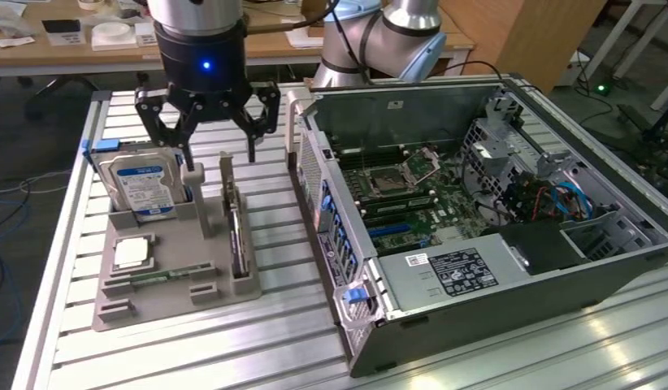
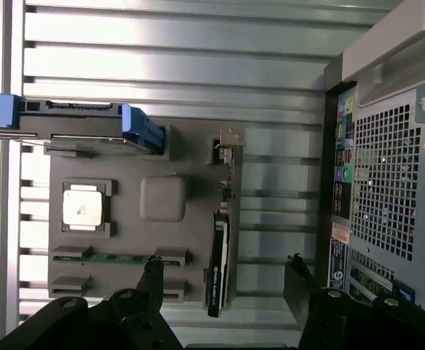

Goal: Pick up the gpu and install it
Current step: 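Reach for the gpu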

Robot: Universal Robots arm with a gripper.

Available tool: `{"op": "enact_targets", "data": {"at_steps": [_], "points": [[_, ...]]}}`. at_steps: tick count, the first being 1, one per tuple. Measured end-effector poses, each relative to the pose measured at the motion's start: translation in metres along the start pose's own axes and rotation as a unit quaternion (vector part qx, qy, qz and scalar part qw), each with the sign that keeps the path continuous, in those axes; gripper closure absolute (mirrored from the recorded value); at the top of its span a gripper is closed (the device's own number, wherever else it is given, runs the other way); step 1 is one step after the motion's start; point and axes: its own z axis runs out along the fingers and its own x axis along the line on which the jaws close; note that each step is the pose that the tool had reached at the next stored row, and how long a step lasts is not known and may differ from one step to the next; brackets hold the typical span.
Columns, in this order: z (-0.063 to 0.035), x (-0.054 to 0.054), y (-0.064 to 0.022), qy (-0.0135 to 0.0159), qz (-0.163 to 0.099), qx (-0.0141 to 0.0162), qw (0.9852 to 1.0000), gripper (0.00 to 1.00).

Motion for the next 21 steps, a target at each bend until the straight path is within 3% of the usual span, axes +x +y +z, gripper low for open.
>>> {"op": "enact_targets", "data": {"at_steps": [11, 21], "points": [[0.0196, -0.001, -0.009, 0.0042, -0.001, -0.0002, 1.0, 0.24], [0.0378, -0.003, -0.0099, 0.0062, -0.002, -0.0002, 1.0, 0.24]]}}
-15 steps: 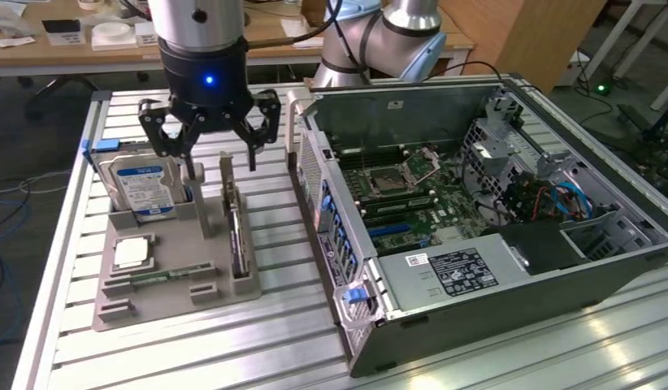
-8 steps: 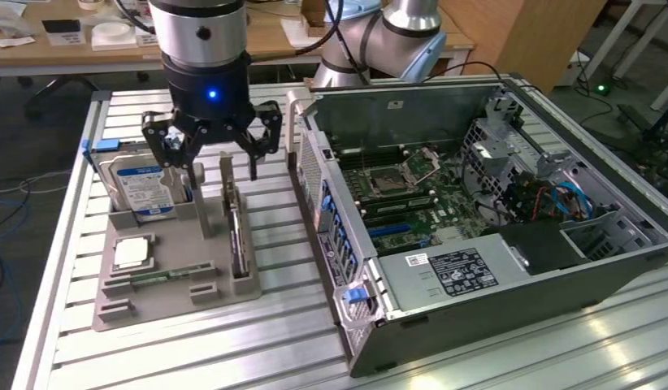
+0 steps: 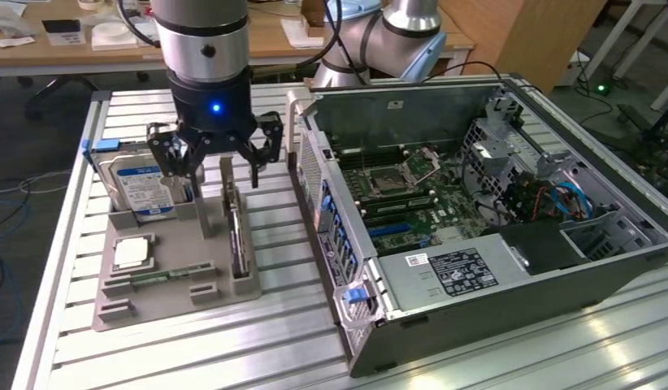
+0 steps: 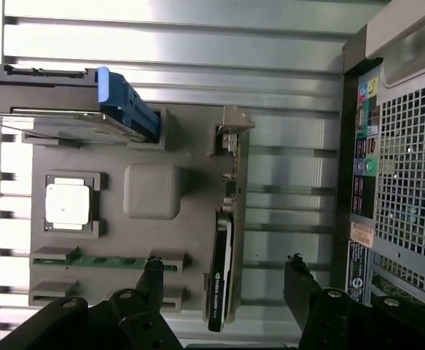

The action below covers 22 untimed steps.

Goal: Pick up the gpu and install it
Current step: 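Reach for the gpu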

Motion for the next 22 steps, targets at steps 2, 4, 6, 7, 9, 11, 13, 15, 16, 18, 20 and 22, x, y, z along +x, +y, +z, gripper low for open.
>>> {"op": "enact_targets", "data": {"at_steps": [2, 4, 6, 7, 9, 11, 13, 15, 16, 18, 20, 22], "points": [[0.0036, 0.0, -0.0001, 0.0001, 0.0, 0.0, 1.0, 0.24], [0.0072, 0.0, -0.0003, 0.0003, 0.0, 0.0, 1.0, 0.24], [0.0109, -0.001, -0.0005, 0.0007, 0.0, 0.0, 1.0, 0.24], [0.0128, -0.001, -0.0006, 0.0008, 0.0, -0.0001, 1.0, 0.24], [0.0163, -0.002, -0.0008, 0.0013, 0.0, 0.0, 1.0, 0.24], [0.0199, -0.003, -0.001, 0.0018, 0.0, 0.0, 1.0, 0.24], [0.0236, -0.003, -0.0011, 0.0023, 0.0, -0.0001, 1.0, 0.24], [0.0271, -0.004, -0.0013, 0.0031, -0.001, -0.0001, 1.0, 0.24], [0.029, -0.004, -0.0013, 0.0034, -0.001, -0.0001, 1.0, 0.24], [0.0327, -0.004, -0.0015, 0.0038, -0.001, -0.0001, 1.0, 0.24], [0.0362, -0.004, -0.0016, 0.0043, -0.001, 0.0, 1.0, 0.24], [0.038, -0.004, -0.0017, 0.0047, -0.001, 0.0, 1.0, 0.24]]}}
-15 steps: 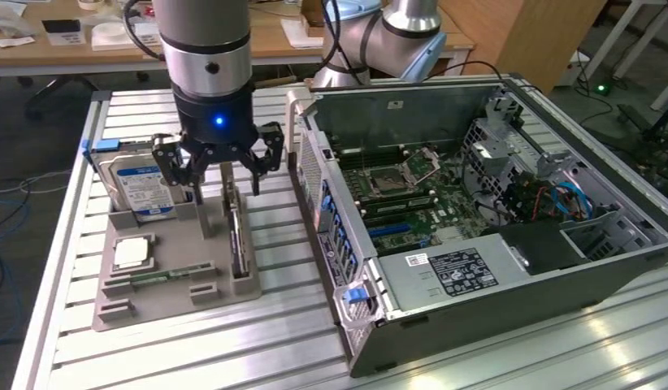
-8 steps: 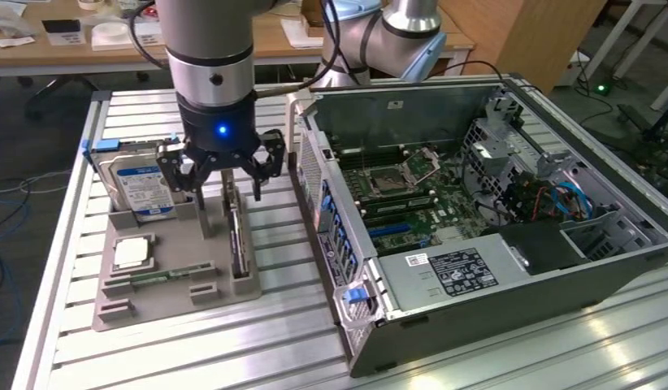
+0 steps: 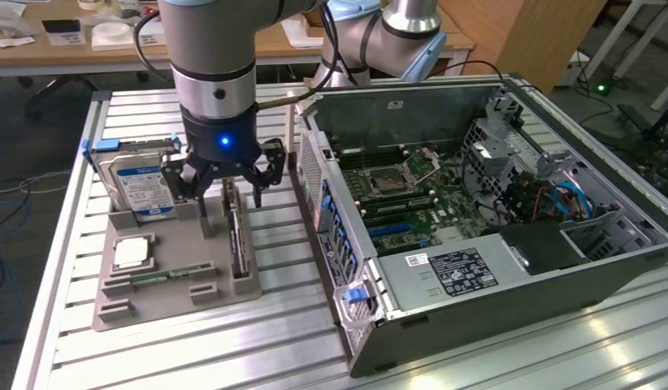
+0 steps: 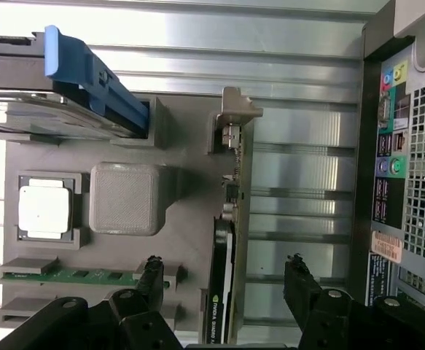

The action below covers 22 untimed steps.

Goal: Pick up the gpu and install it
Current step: 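Reach for the gpu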

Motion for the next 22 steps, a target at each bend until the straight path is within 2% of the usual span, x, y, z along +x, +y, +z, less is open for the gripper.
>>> {"op": "enact_targets", "data": {"at_steps": [16, 19, 22], "points": [[0.0, 0.0, 0.0, -0.0001, 0.0, -0.0001, 1.0, 0.24], [-0.0057, 0.0, 0.0002, 0.0001, 0.0, -0.0002, 1.0, 0.24], [-0.0161, 0.001, 0.0007, 0.0, 0.0, -0.0008, 1.0, 0.24]]}}
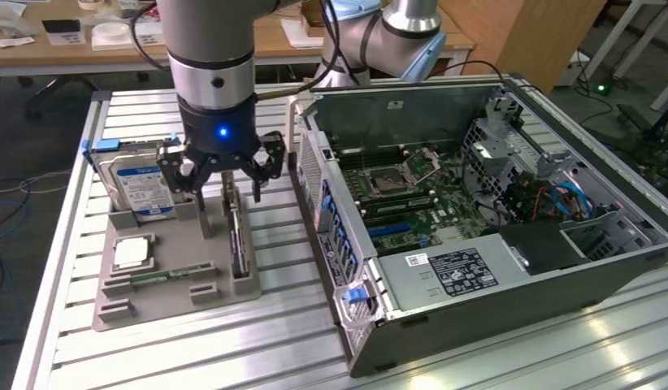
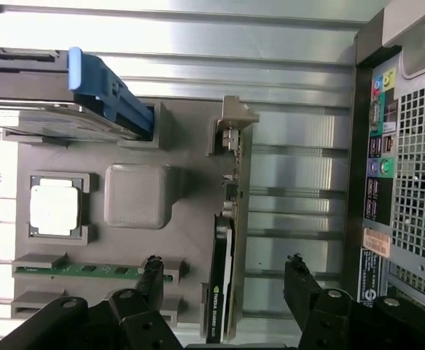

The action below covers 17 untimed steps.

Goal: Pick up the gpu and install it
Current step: 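Reach for the gpu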

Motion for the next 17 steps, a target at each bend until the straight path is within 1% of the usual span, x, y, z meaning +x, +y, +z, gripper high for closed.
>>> {"op": "enact_targets", "data": {"at_steps": [13, 15, 17], "points": [[-0.0561, 0.001, 0.0026, 0.0, 0.0, -0.001, 1.0, 0.24], [-0.0608, 0.001, 0.0028, 0.0, 0.0, -0.001, 1.0, 0.24], [-0.0615, 0.001, 0.0029, -0.0001, 0.0, -0.0011, 1.0, 0.24]]}}
